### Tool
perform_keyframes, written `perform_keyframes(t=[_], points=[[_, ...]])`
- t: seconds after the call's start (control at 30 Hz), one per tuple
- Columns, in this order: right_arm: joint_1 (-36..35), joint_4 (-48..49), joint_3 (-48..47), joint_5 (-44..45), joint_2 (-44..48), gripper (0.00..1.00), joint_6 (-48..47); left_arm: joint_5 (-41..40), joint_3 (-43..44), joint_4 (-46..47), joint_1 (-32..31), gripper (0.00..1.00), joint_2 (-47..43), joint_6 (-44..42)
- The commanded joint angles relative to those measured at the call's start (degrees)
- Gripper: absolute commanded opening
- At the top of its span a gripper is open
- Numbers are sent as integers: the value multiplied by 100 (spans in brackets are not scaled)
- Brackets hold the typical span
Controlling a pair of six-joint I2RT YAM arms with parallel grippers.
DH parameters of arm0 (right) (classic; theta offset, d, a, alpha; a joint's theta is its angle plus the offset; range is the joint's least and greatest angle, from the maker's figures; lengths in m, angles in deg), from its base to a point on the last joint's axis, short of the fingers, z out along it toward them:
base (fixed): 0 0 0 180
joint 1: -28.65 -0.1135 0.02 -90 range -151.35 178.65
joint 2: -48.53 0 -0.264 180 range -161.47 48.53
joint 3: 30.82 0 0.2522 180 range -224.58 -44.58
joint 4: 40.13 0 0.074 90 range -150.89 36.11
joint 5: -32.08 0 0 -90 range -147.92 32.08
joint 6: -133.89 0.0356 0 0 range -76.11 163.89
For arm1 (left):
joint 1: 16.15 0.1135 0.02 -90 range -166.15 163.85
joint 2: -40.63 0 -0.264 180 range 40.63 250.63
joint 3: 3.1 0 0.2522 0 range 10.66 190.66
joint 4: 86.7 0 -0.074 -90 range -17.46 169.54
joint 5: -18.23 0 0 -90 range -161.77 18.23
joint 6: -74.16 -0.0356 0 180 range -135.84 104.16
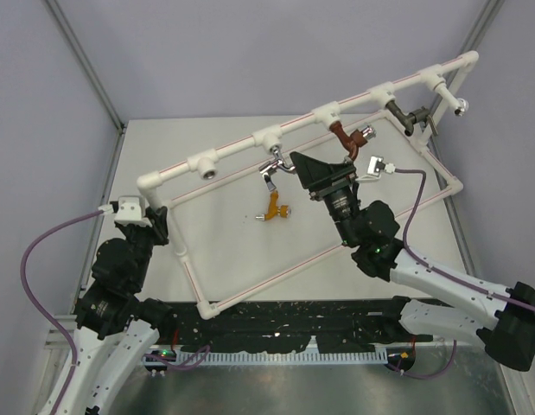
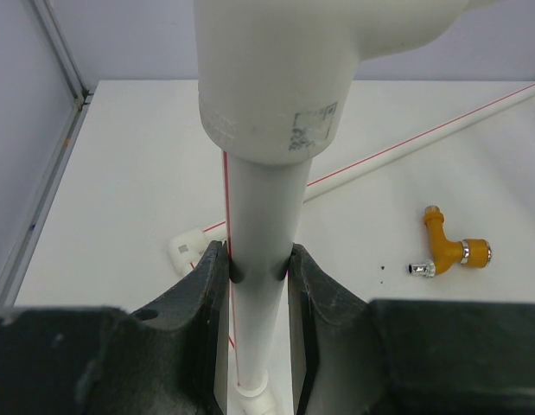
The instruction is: Install the water faucets
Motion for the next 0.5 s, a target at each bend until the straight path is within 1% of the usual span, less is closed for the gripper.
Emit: perform_keyframes(t=[0.0,0.03,0.13,0.17,0.2,0.23,0.3,0.33,0.37,0.4,0.43,0.47], points=[[3,-760,-191,-40,588,83,-1427,371,-25,-431,-46,0,99,99],[-6,-962,-235,-136,641,84,-1675,371,-25,-431,-46,0,99,99],[-6,-1752,-551,-611,948,87,-3342,371,-25,-431,-46,0,99,90],[-6,-1851,-596,-803,1010,87,-3687,371,-25,-431,-46,0,108,90],[-6,-2296,-753,-875,1115,88,-4360,371,-25,-431,-46,0,108,90],[-6,-2535,-894,-1006,1186,88,-4637,371,-25,-431,-46,0,108,90],[-6,-3291,-1280,-1269,1204,89,-5925,371,-25,-431,-46,0,116,90],[3,-3755,-1595,-1375,1187,89,-6192,380,-25,-431,-55,0,134,82],[-32,-4055,-1746,-1542,1135,89,-6743,389,-16,-431,-46,0,134,90],[-32,-4650,-2078,-1578,1082,89,-6992,389,-16,-431,-46,0,143,90],[-85,-4899,-2273,-1683,977,89,-7604,389,-16,-439,-46,0,143,90],[-120,-5398,-2562,-1684,915,91,-7845,389,-16,-439,-46,0,160,82]])
